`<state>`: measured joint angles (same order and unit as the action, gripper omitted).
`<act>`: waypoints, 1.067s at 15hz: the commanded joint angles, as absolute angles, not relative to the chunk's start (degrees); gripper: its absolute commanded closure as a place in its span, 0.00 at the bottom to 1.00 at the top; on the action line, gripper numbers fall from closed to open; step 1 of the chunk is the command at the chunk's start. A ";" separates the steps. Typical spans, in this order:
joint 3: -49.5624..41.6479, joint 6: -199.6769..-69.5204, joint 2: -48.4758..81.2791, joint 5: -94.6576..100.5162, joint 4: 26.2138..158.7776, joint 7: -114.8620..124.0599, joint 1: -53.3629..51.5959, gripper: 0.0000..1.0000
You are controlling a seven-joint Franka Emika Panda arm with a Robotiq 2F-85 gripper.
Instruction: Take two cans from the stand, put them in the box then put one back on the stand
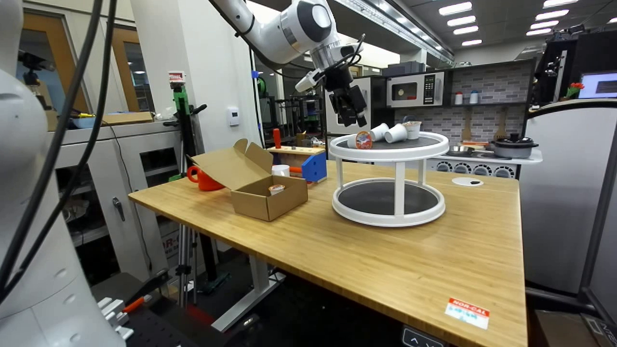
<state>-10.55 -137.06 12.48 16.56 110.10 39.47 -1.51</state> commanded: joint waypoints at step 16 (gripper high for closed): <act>-9.40 -124.88 15.02 6.53 106.57 44.64 1.71 0.00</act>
